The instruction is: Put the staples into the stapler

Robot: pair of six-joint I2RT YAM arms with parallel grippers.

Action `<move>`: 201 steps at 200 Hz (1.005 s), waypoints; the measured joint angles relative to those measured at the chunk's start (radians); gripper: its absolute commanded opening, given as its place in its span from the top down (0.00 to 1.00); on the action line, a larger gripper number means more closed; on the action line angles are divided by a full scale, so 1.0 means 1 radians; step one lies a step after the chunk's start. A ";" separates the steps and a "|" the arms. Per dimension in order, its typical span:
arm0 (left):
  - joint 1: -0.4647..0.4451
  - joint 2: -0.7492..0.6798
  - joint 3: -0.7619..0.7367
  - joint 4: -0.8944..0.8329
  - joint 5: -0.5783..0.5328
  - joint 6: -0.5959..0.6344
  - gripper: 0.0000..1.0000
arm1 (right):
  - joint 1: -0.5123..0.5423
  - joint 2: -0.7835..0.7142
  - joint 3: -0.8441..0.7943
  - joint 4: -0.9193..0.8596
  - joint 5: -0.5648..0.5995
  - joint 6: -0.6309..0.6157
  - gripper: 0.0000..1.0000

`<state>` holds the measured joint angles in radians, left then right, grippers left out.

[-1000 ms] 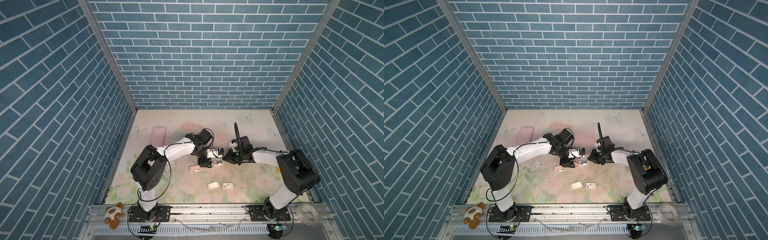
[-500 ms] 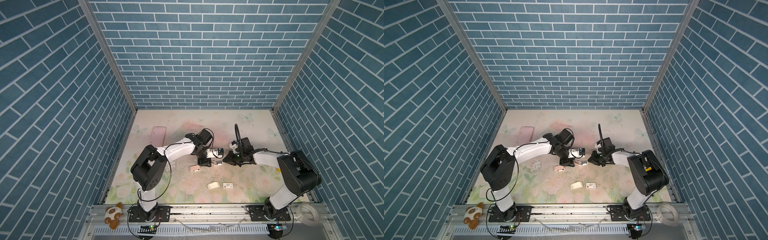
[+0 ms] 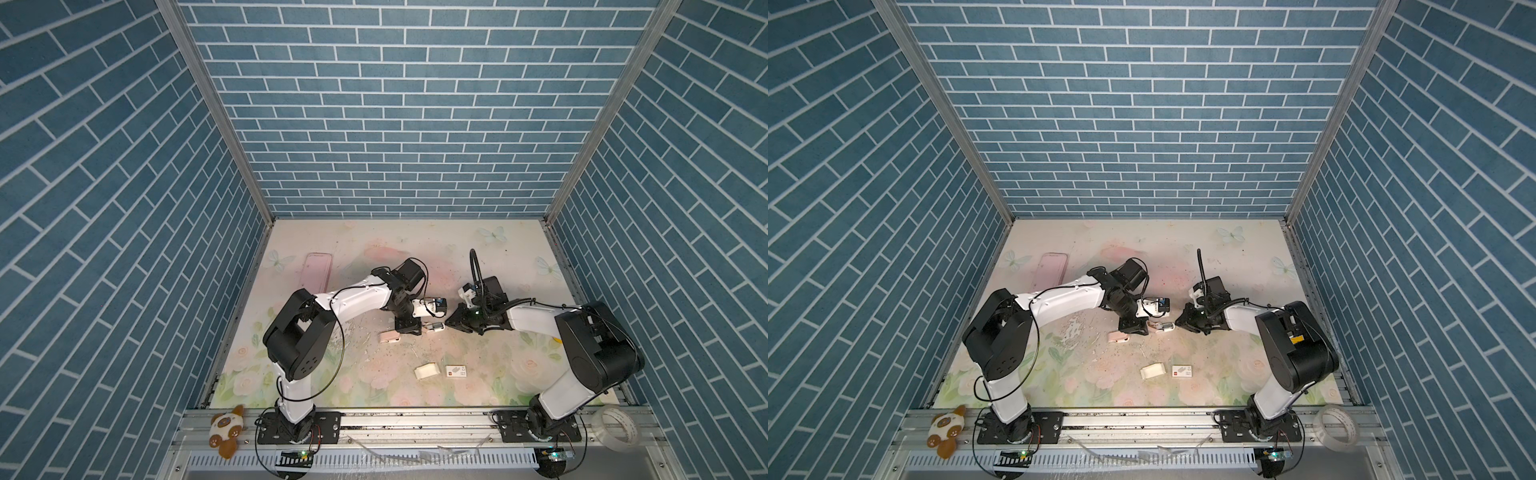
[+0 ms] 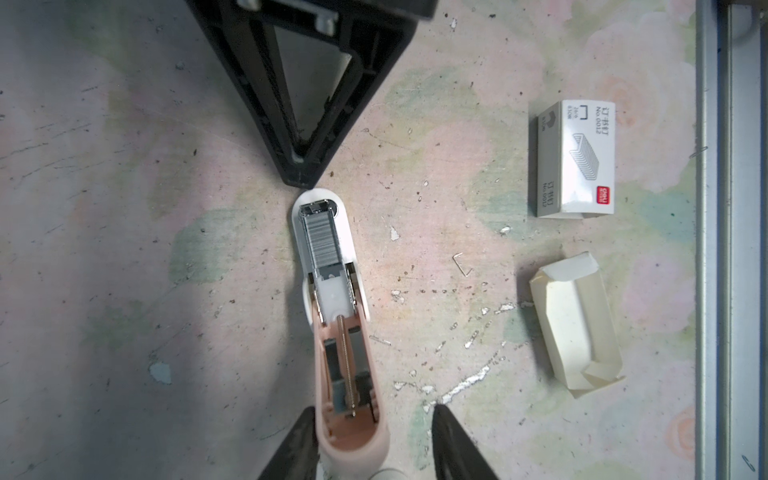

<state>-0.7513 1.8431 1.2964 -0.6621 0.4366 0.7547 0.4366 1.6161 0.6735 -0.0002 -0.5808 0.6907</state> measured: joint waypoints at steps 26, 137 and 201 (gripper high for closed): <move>0.000 0.000 0.000 0.000 -0.004 0.001 0.54 | 0.000 -0.016 0.000 0.001 0.000 0.000 0.87; 0.000 0.000 0.000 0.005 -0.010 -0.003 0.63 | 0.002 0.010 0.000 0.001 -0.031 -0.012 0.87; 0.000 0.000 0.000 0.008 -0.013 -0.003 0.67 | 0.011 0.024 0.004 -0.002 -0.041 -0.019 0.88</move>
<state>-0.7513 1.8431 1.2961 -0.6537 0.4236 0.7513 0.4473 1.6402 0.6773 -0.0021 -0.6216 0.6716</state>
